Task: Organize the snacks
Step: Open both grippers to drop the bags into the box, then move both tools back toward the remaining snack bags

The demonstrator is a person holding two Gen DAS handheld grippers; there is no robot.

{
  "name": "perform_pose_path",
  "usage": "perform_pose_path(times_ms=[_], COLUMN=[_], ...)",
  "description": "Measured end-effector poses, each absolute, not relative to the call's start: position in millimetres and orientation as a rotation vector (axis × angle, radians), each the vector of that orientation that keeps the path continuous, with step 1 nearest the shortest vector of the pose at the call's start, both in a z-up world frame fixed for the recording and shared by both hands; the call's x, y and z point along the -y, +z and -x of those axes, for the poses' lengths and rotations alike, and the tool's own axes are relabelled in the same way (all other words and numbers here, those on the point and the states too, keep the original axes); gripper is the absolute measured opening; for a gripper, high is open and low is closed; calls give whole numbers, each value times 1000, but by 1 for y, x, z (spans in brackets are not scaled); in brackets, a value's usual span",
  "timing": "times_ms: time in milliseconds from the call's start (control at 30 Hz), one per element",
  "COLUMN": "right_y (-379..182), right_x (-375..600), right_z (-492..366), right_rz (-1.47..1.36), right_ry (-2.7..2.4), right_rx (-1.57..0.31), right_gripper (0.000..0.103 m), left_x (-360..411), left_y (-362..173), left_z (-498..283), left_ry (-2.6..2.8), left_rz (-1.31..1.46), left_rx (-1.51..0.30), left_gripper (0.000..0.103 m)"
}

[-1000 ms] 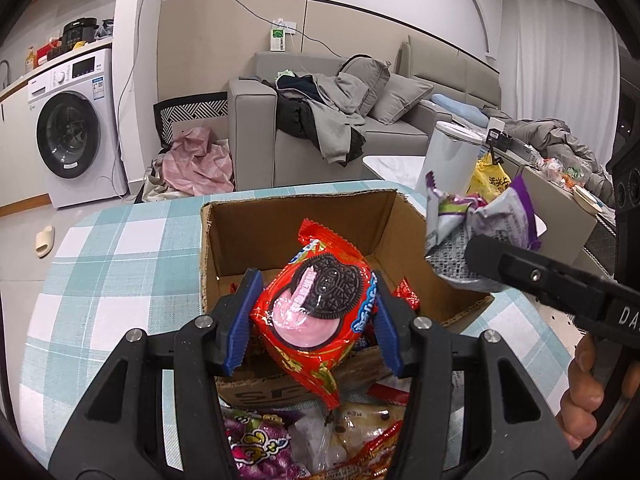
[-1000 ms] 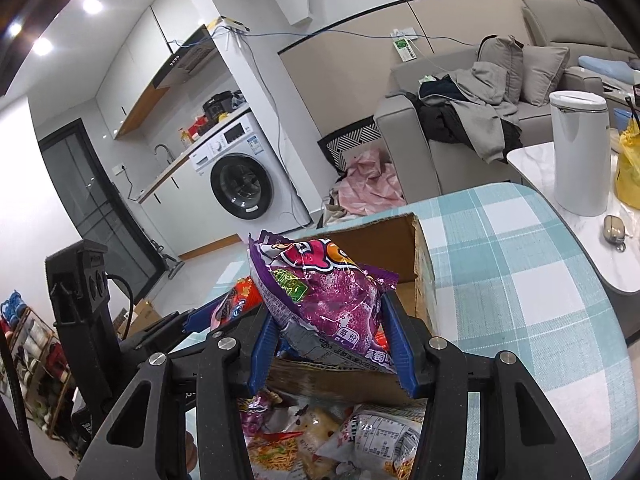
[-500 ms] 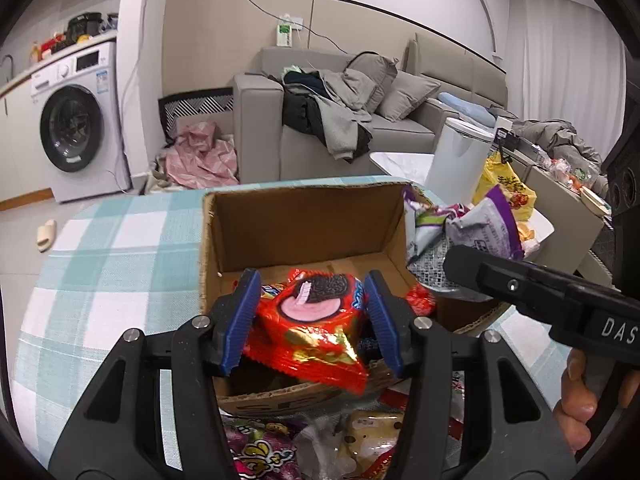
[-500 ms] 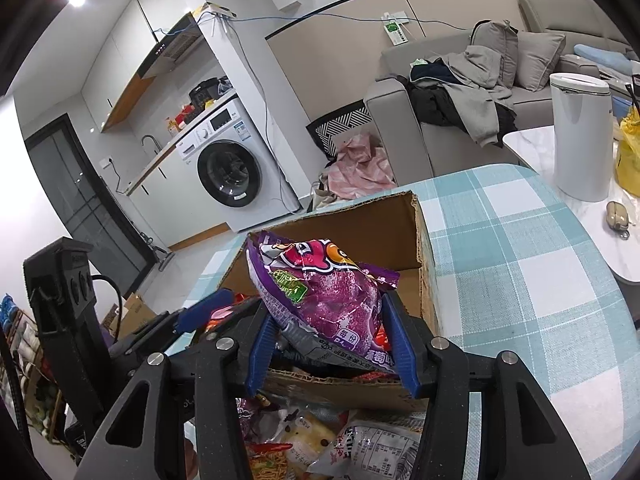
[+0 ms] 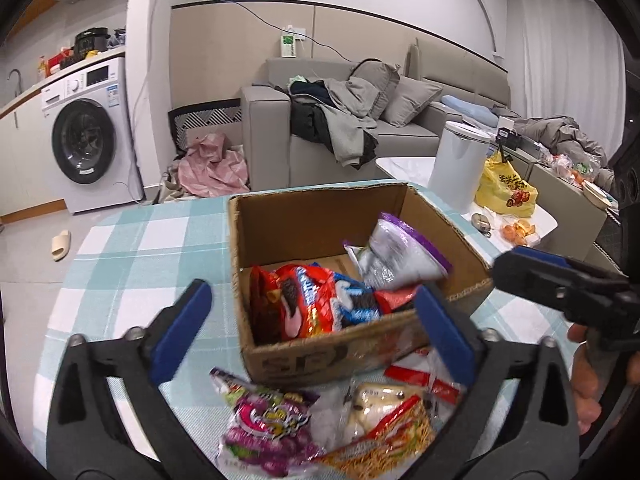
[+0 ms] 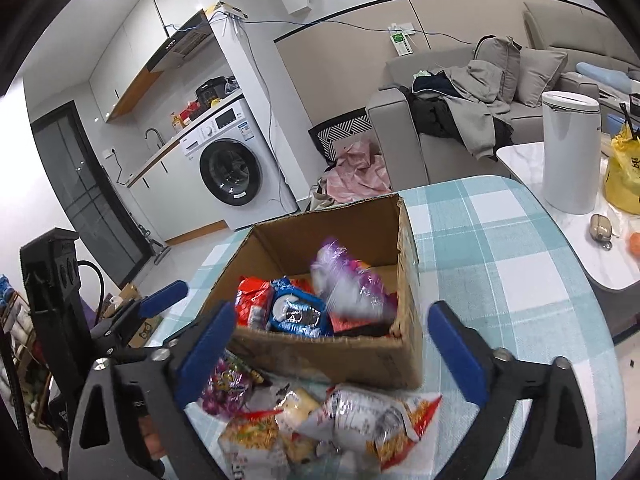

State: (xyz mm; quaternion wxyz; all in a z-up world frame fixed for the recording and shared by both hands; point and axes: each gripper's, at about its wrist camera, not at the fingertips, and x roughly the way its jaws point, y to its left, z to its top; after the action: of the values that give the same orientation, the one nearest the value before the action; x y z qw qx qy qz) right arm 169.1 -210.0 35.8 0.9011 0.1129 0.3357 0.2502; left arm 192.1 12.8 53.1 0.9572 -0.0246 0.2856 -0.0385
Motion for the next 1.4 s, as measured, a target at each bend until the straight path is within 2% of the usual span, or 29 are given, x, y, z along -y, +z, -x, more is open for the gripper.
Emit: perform_pose_path(times_ms=[467,733,1400], right_y=[32,17,-17], right_x=[227,234,224], right_z=[-131,-116,-119], right_rz=[-190,-186,-127], right_ry=[508,526,538], right_rx=[-710,-721,-808], right_gripper=[103,103,103], left_x=[-25,-30,1], left_y=[51,31,-1], left_z=[-118,-86,-83], left_ry=[-57,-38,-74], left_rz=[79,110,86], left_rx=[-610,-645,-720], left_gripper=[102,102,102])
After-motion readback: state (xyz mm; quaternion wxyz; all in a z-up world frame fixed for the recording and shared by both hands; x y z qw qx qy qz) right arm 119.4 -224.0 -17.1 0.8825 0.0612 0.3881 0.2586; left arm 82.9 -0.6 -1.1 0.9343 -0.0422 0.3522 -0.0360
